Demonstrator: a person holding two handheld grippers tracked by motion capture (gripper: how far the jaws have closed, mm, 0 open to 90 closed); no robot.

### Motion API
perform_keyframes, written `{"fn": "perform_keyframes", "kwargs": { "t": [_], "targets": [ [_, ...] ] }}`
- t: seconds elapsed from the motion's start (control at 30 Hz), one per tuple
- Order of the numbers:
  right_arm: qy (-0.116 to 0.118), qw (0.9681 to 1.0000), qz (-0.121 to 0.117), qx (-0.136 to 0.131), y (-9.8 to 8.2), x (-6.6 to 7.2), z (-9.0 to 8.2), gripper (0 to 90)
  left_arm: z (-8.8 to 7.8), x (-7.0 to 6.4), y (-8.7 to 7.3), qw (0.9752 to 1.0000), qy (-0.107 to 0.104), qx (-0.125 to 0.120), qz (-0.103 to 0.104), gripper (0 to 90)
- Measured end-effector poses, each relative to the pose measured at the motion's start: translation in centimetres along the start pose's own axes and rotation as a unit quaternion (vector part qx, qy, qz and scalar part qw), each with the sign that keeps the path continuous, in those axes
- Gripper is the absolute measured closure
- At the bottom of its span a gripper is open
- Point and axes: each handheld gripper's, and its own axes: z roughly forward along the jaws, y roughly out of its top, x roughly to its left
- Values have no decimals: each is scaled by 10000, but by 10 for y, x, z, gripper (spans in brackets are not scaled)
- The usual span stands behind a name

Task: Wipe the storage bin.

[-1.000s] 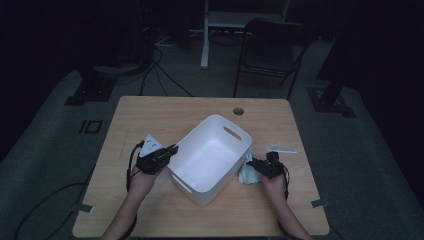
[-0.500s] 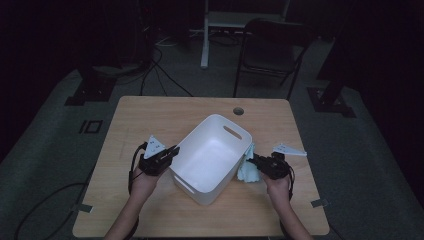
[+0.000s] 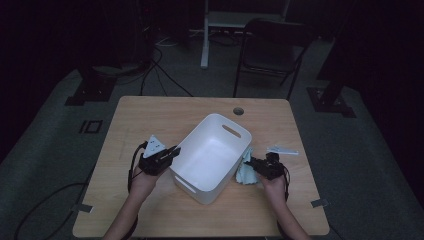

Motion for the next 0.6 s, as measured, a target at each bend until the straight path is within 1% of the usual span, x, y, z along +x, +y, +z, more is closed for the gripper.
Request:
{"fn": "perform_keyframes", "kwargs": {
  "t": [0.07, 0.13, 0.17, 0.2, 0.23, 0.3, 0.33, 0.4, 0.47, 0.5, 0.53, 0.6],
  "targets": [
    [61, 9996, 214, 165, -3, -5, 5, 829, 0, 0, 0, 10000, 9, 18, 34, 839],
    [-81, 9991, 117, 395, -5, -8, 12, 827, 1, 0, 0, 10000, -22, -2, -3, 835],
    [-101, 9987, 139, 473, -7, -10, 15, 827, 1, 0, -1, 10000, -40, -23, -39, 829],
    [-71, 9982, 225, 546, -9, -14, 18, 828, 1, 0, -1, 10000, -43, -18, -38, 829],
    [-64, 9981, 253, 553, -10, -15, 20, 829, 1, -1, 0, 10000, 6, -5, 21, 829],
    [-70, 9982, 242, 545, -10, -14, 19, 830, 1, -2, 0, 10000, 40, 12, 30, 831],
    [-54, 9986, 166, 493, -7, -11, 16, 830, 2, -4, 0, 10000, 87, 12, 37, 832],
    [52, 9994, 78, 323, -3, -5, 9, 831, 2, -5, 0, 9999, 115, 14, 46, 832],
    [166, 9998, -24, 109, 2, 4, -1, 831, 2, -6, 0, 9999, 145, 15, 50, 831],
    [196, 9997, -116, 10, 5, 9, -6, 830, 2, -7, 0, 9998, 162, 9, 69, 832],
    [191, 9995, -234, -94, 8, 16, -12, 830, 2, -7, 0, 9998, 199, -9, 43, 832],
    [214, 9983, -449, -309, 13, 29, -22, 829, 2, -7, -1, 9998, 191, -60, 14, 831]
  ]
}}
